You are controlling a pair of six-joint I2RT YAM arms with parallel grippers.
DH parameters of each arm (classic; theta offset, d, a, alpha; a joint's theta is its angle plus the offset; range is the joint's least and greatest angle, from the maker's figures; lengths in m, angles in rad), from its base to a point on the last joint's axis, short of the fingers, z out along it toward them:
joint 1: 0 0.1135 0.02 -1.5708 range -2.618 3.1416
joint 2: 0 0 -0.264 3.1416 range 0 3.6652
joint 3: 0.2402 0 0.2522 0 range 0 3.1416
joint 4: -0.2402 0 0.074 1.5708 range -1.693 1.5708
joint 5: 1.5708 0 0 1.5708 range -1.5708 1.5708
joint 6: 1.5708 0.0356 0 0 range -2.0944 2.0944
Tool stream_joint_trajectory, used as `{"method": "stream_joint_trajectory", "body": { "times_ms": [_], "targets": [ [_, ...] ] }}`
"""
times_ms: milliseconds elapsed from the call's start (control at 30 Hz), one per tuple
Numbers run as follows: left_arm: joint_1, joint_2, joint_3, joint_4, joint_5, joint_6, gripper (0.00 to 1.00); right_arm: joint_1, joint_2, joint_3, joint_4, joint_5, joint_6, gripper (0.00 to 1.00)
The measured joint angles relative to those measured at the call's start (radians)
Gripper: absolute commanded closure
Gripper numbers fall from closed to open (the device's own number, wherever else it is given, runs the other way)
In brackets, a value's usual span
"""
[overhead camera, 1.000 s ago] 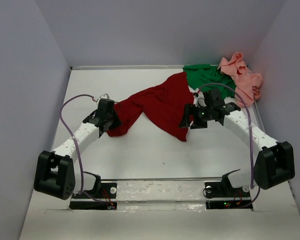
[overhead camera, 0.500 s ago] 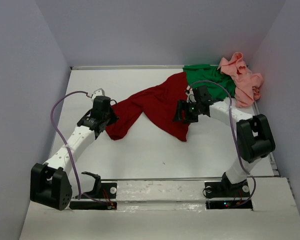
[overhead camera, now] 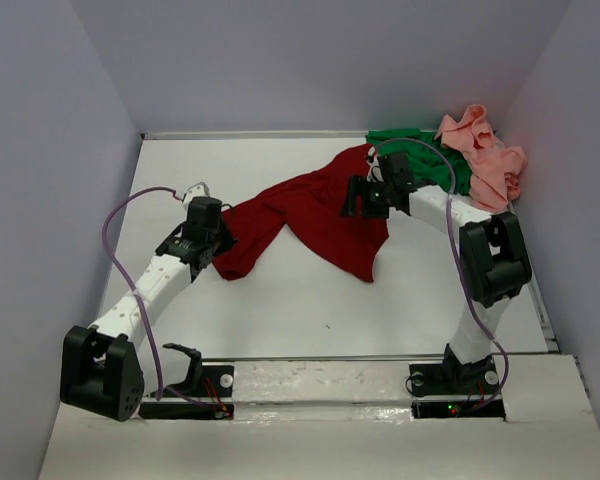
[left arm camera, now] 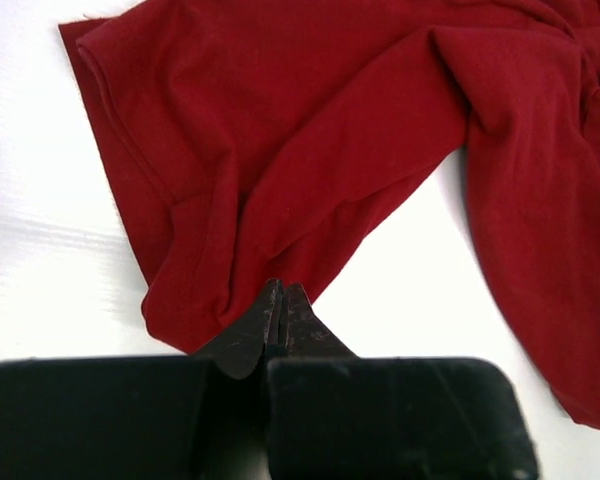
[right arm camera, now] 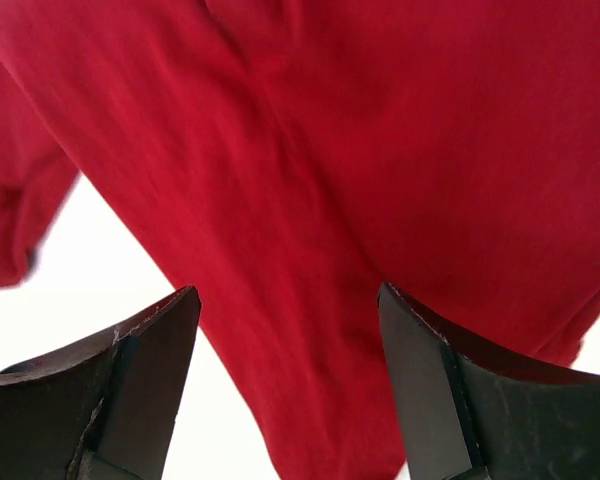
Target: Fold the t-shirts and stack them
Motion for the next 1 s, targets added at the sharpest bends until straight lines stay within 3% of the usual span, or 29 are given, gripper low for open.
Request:
{"method": "stream_joint_trajectory", "body": {
  "times_ms": [167,567,1000],
  "targets": [
    [0.000,-0.002,-0.043,0.012,0.001,-0.007,1.00,-0.014,0.029,0.115,-0.010,0.038,-0.017,0.22],
    [0.000,-0.052,-0.074,0.044,0.000,-0.020,1.00,-0.177,0.223,0.399,-0.040,0.224,-0.022,0.26],
    [0.000,-0.052,-0.074,0.043,-0.003,-0.020,1.00,-0.205,0.357,0.439,-0.077,0.230,-0.017,0.26]
  ]
}}
